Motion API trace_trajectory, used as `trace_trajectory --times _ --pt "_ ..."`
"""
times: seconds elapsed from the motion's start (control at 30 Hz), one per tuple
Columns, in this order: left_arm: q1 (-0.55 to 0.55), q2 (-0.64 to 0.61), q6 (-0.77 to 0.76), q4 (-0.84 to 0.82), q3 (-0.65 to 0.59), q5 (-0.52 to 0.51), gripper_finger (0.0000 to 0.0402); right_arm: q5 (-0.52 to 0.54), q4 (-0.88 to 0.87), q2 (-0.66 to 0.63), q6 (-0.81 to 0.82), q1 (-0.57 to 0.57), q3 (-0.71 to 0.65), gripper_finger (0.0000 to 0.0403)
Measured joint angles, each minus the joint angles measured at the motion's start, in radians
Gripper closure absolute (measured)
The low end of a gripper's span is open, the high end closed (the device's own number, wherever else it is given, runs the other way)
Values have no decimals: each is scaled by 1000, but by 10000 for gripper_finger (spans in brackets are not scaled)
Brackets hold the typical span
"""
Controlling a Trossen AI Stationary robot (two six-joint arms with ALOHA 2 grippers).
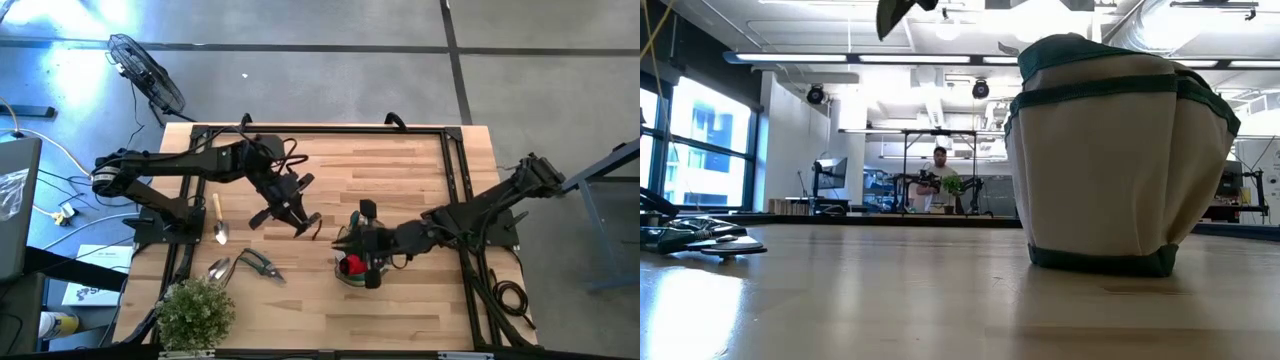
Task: Pick & Place Garden tools in Gardening bag
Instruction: Put the top green shear scissors into the green gardening bag
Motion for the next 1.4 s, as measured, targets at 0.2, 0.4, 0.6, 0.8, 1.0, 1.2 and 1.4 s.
trace_trajectory --times 0.2,0.4,0.6,0.8,1.0,1.2,1.4 --pt "0 0 36 -41 -1 15 364 3 3 0 28 -30 0 281" --pt "-16 0 45 -14 -1 15 364 2 11 0 28 -60 0 177" --pt "-84 1 107 12 -1 15 364 2 34 0 25 -99 0 111" --pt "-128 1 126 28 -1 -46 364 -131 77 0 2 -114 0 88" --pt "-124 3 125 38 -1 -55 364 -189 170 47 -75 -114 0 90" --pt "-125 41 123 58 0 -57 364 -182 243 97 -114 -123 0 92" --pt "-124 64 120 49 -1 -53 364 -164 256 98 -133 -123 0 92"
